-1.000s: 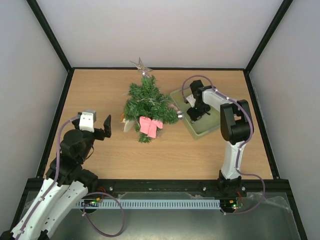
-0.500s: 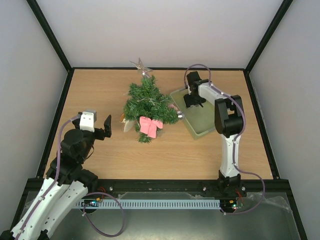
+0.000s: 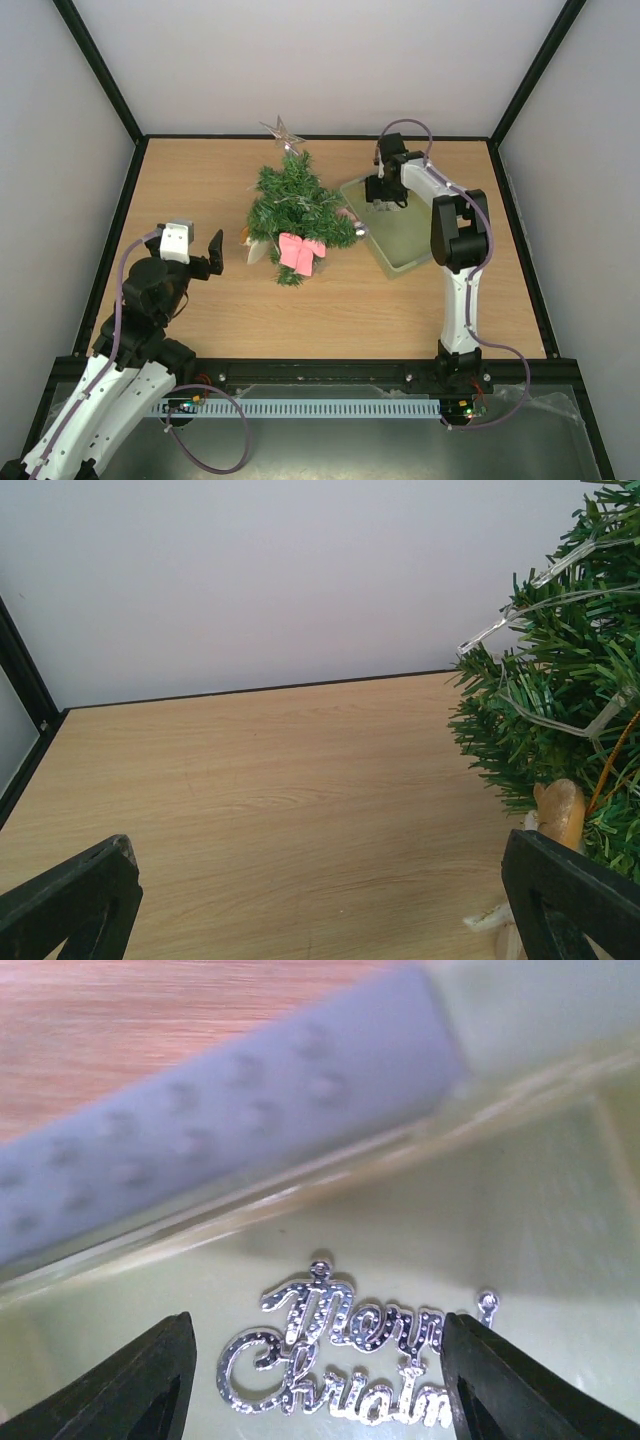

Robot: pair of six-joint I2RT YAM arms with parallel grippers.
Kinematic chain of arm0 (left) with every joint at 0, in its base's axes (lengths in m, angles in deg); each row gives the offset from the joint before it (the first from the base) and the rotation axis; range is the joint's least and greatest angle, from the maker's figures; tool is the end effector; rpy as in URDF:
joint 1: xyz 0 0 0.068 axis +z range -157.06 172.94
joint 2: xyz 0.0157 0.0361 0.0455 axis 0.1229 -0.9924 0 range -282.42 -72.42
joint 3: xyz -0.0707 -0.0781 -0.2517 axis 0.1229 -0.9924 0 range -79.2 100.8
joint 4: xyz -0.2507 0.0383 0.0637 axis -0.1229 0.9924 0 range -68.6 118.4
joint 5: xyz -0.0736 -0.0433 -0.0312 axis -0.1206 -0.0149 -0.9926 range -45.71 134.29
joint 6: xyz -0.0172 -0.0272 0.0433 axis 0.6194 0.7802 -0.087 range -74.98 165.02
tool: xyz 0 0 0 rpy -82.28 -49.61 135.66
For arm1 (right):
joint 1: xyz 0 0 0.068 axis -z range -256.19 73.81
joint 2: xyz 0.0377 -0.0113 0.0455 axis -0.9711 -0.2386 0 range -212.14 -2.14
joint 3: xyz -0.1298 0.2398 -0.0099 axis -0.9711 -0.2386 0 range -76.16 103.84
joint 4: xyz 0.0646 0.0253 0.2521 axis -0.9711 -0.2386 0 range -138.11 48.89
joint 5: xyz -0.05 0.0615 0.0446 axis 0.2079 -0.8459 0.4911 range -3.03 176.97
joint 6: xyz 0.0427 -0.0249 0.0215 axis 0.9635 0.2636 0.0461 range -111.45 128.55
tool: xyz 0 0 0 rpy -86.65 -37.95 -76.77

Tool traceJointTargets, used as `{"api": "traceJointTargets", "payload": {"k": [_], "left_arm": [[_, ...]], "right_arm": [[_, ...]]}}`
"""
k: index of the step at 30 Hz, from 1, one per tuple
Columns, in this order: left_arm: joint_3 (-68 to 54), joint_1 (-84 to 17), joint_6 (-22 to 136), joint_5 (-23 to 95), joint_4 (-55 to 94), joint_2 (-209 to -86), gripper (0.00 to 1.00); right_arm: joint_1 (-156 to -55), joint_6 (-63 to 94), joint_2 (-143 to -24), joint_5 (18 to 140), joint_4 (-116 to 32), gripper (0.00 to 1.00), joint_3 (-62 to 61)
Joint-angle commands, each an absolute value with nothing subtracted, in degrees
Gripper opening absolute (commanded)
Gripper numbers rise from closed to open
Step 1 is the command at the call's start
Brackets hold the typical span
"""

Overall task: Decorate the small christmas tree
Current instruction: Pick up the decoration item from the storage box.

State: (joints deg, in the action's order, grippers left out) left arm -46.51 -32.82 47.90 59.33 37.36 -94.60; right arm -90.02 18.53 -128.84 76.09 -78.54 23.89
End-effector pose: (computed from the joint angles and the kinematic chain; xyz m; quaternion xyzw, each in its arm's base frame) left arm 0.1062 -0.0410 0.3066 0.0592 0.7365 -0.0711 0.6701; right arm 0.4560 0.1191 0.1710 -0.0538 0.9689 0.1365 0.1994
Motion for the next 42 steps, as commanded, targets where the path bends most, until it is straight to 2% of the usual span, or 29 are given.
{"api": "traceJointTargets", "payload": {"k": [1,8,14,19,23,30,36,42], "left_arm": [[-46.46,-32.98,47.22,59.67,36.52,-94.66,1.0],[-46.45,-32.98,47.22,59.65,36.69,-94.88,1.0],[-46.42,-32.98,47.22,60.01,36.82,-95.21,1.0],[-46.39,-32.98,47.22,60.11,37.13,-94.93,1.0],[-46.41,-32.98,47.22,60.03,37.11,-94.94,1.0],[-46.41,-32.98,47.31,60.11,36.95,-94.75,1.0],[-46.48,-32.96,47.31,59.51,36.78,-94.16,1.0],[-46.55,-32.98,47.38,59.21,36.69,-93.19,1.0]], "right_arm": [[-89.66,3.4,-126.53,71.92,-84.07,0.68,27.1],[-89.39,-13.87,-129.47,74.77,-89.42,0.69,28.59],[-88.37,-17.36,-132.33,72.21,-89.7,0.71,31.33],[-87.58,-16.68,-135.47,74.99,-89.27,0.71,32.55],[-87.32,-15.44,-136.79,75.97,-88.68,0.7,32.65],[-87.36,-7.52,-137.51,74.91,-91.7,0.59,31.88],[-87.38,4.76,-133.9,75.7,-90.77,0.55,25.52],[-87.41,10.99,-125.84,67.5,-84.81,0.5,16.11]]}}
